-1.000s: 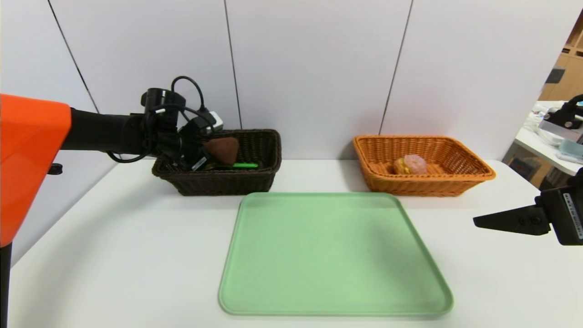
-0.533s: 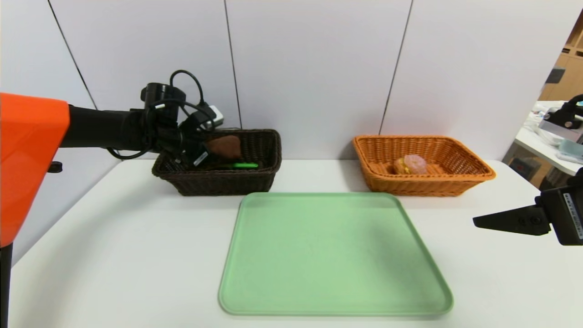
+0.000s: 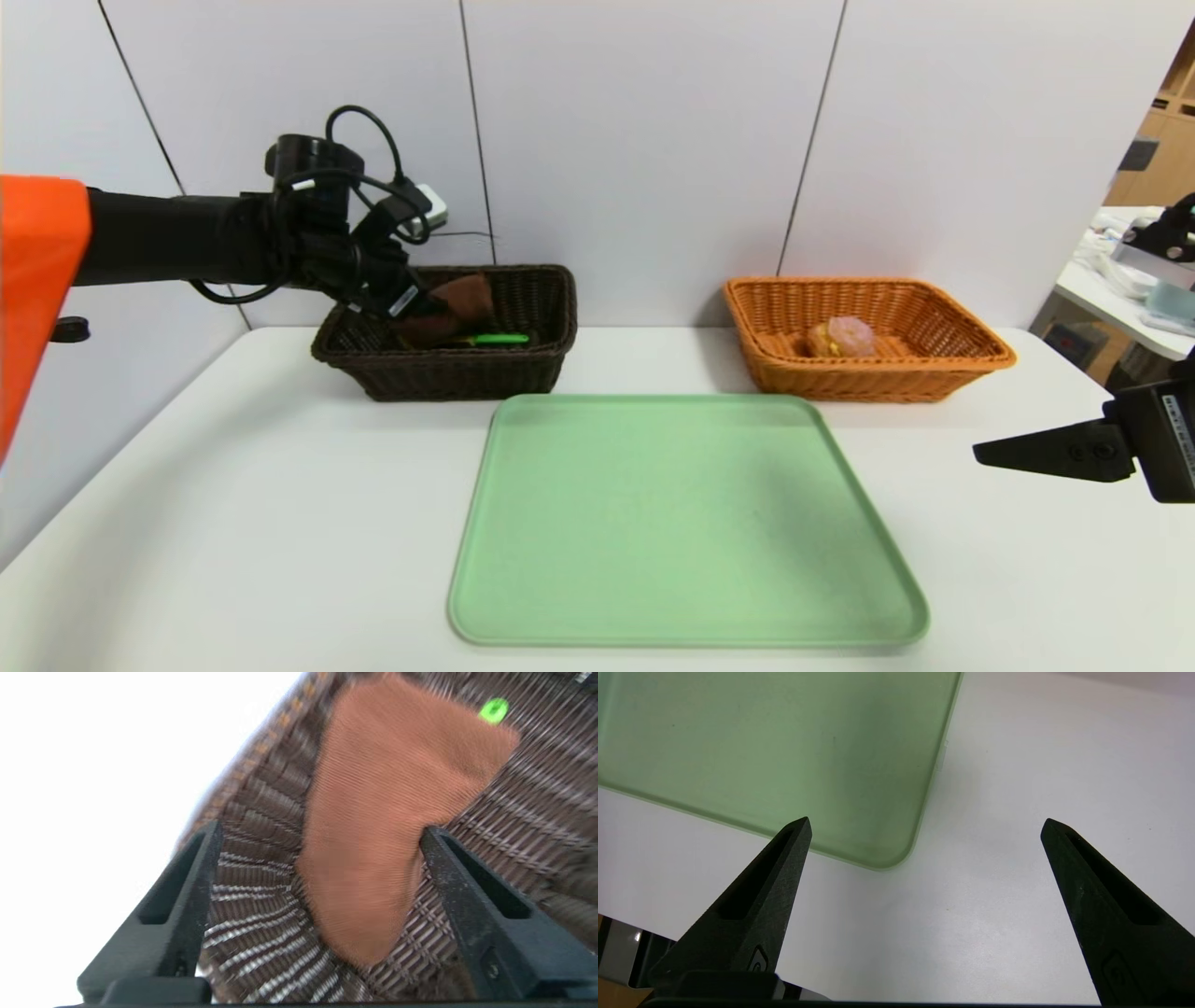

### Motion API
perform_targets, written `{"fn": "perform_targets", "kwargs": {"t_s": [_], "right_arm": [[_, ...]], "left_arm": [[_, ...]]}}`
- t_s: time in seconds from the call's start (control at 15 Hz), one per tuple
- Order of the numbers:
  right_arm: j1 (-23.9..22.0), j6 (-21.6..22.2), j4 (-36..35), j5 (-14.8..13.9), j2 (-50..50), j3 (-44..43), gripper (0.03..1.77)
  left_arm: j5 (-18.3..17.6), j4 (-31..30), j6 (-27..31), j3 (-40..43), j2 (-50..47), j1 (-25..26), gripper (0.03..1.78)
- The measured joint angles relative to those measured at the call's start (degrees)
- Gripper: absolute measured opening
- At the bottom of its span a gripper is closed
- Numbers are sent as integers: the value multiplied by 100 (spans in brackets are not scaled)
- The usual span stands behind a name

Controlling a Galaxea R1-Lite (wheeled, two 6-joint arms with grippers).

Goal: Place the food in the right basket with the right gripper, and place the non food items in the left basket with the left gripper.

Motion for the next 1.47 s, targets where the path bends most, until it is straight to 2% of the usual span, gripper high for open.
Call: {"fn": "perform_targets", "kwargs": {"t_s": [0.33, 0.47, 0.67, 0.8, 0.93, 1.27, 1.47], "right_arm": [[6, -2, -6, 11, -112, -16, 170], [9, -11, -6, -4, -211, -20, 170], [6, 2, -1, -41, -440, 0, 170], [-38, 6, -1, -45, -680, 113, 170], [-74, -11, -6, -52, -958, 257, 170], [-212, -26, -1, -76, -1857, 560, 170], [-358, -85, -1, -54, -2580, 984, 170]], "left_arm": [[-199, 499, -123, 295, -1069, -91, 160], [-210, 581, -601, 529, -1560, -111, 162], [-132, 681, -1762, 1273, -2321, -140, 165], [121, 691, -2478, 1940, -2804, -135, 166], [479, 681, -2957, 2627, -3333, -135, 167], [1068, 669, -3185, 4209, -4879, -138, 168], [1176, 636, -3200, 5097, -5720, -138, 169]]}}
